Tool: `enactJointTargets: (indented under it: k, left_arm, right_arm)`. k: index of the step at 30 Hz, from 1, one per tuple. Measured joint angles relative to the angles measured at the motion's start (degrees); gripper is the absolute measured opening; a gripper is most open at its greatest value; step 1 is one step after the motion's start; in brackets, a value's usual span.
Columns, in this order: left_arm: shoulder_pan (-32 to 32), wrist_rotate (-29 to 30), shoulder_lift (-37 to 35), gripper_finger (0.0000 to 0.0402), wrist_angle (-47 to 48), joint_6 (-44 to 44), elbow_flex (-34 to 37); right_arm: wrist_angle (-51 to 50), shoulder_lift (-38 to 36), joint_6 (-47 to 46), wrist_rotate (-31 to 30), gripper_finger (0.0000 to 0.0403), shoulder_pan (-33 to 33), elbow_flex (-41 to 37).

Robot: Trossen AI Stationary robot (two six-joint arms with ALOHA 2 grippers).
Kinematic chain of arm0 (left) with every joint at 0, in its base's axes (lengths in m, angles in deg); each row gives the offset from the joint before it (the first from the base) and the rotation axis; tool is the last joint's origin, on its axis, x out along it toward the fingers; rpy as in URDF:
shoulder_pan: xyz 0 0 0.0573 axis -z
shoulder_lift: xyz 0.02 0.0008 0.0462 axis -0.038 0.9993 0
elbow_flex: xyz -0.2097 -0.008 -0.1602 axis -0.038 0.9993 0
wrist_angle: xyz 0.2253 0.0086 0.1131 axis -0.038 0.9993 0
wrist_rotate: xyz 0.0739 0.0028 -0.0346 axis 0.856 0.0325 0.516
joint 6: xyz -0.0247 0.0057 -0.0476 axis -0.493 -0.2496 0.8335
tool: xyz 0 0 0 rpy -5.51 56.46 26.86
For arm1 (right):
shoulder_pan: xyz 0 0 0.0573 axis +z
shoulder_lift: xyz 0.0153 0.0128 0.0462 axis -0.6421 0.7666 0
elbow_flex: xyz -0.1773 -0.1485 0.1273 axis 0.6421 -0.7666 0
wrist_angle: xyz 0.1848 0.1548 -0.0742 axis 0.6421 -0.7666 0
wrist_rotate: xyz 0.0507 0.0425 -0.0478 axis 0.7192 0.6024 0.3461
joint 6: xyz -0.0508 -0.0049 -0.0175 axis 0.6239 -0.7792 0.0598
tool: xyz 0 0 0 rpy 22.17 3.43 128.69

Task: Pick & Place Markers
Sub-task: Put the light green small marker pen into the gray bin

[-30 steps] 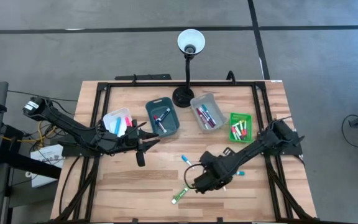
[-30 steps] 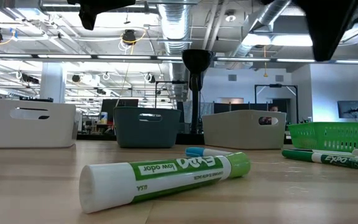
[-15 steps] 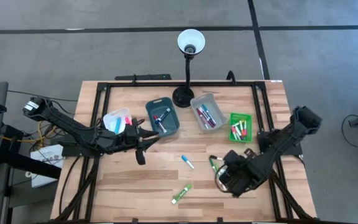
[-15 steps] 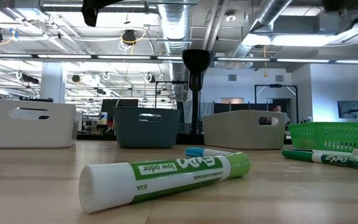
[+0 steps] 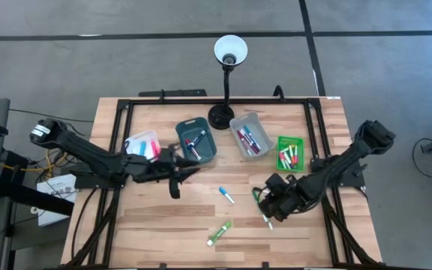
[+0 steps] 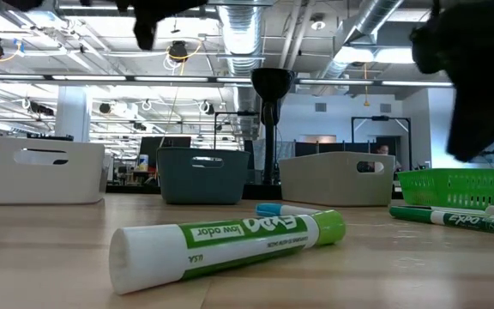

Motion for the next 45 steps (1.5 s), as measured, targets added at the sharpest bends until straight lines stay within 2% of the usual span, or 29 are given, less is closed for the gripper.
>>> enactJointTargets:
  k: [2,4,11,20,23,27,30,33,38,45]
  left_arm:
    - [-1.29,-5.23,2.86,0.0104,-1.25,0.75,0.00]
    - [-2.16,-7.24,5.69,0.0104,-3.03,2.90,0.00]
    - [-3.56,-7.30,10.15,0.0104,-4.09,4.48,0.00]
    - [-3.80,-7.02,9.47,0.0104,-4.94,4.05,-0.02]
    - [-4.01,-6.82,9.12,0.0104,-4.88,3.94,-0.02]
    - [-4.33,-6.81,8.90,0.0104,-4.76,3.85,-0.02]
    - [-4.31,-6.87,8.86,0.0104,-4.81,3.83,-0.02]
    - [-4.31,-6.85,8.86,0.0104,-4.79,3.82,-0.02]
    - [-4.31,-6.70,8.86,0.0104,-4.88,3.85,-0.02]
    - [-4.31,-6.68,8.86,0.0104,-4.94,3.83,-0.02]
  right_arm:
    - [1.31,0.97,0.07,0.19,0.0120,-1.00,-0.02]
    - [3.43,2.69,0.04,1.55,0.0120,-2.03,0.00]
    - [7.34,9.62,0.07,7.80,0.0120,-2.77,-0.03]
    - [9.20,14.32,0.24,8.04,0.0117,-2.77,0.27]
    - [8.58,15.27,1.97,7.83,0.0101,-2.75,0.34]
    - [8.46,15.17,2.20,7.24,0.0050,-2.87,0.30]
    - [9.68,13.76,2.77,6.22,0.0018,-2.76,0.11]
    - [11.98,12.02,3.09,3.26,0.0021,-2.64,-0.08]
    - [13.69,6.99,7.52,-2.05,0.0048,-4.28,0.08]
    - [13.16,-1.96,20.67,-11.87,0.0016,-11.90,0.11]
